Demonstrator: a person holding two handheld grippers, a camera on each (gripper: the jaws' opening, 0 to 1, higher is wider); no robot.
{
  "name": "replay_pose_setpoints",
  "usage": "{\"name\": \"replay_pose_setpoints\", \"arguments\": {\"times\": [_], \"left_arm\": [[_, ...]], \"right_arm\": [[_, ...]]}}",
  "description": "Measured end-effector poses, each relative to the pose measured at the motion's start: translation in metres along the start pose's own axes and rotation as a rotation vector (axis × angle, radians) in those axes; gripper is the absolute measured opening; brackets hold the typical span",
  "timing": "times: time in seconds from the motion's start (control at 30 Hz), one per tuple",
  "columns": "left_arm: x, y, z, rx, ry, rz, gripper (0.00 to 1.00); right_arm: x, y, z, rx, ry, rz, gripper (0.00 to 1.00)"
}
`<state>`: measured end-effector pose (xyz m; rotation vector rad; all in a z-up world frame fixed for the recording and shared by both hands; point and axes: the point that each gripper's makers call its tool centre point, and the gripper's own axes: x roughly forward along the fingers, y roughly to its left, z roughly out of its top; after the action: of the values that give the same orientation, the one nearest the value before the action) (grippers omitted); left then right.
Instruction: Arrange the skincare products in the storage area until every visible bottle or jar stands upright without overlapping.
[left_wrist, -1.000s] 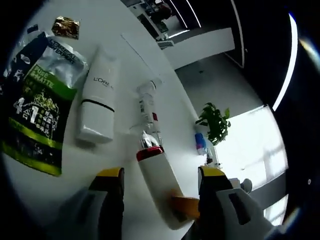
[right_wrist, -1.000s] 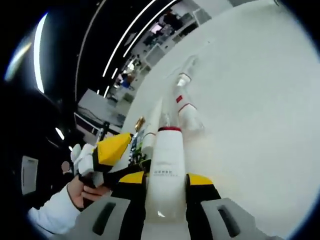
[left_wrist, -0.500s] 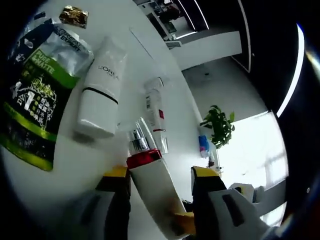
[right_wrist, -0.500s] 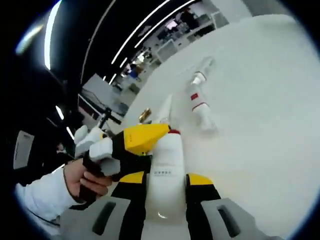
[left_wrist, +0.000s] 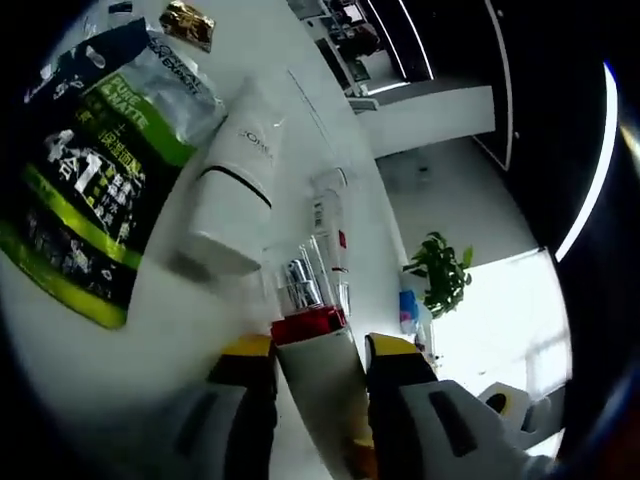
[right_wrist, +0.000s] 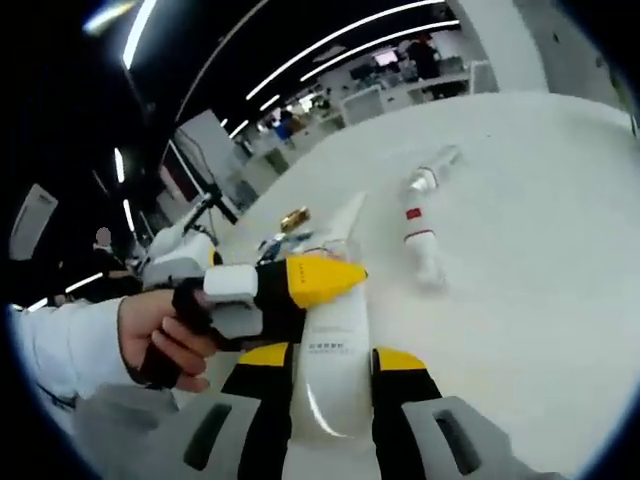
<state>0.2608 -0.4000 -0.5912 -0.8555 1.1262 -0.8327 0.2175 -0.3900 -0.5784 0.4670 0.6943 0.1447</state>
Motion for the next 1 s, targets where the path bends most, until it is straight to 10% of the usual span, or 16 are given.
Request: {"name": "replay_pose_setpoints", "arguments": {"times": [0.47,1.0], "left_arm": [[-0.007,-0.023,0.014,0.046,-0.086,-0.104,0.24],[-0.018,-0.041,0.003,0.171,0.033,-0.145,0.23]], "right_arm": [[-0.001,0.007,0.008,-0.115,-0.036,-0.007,0.22],[-0.015,0.016,0.004,-0.260,-0.035,-0.041,0.23]]}}
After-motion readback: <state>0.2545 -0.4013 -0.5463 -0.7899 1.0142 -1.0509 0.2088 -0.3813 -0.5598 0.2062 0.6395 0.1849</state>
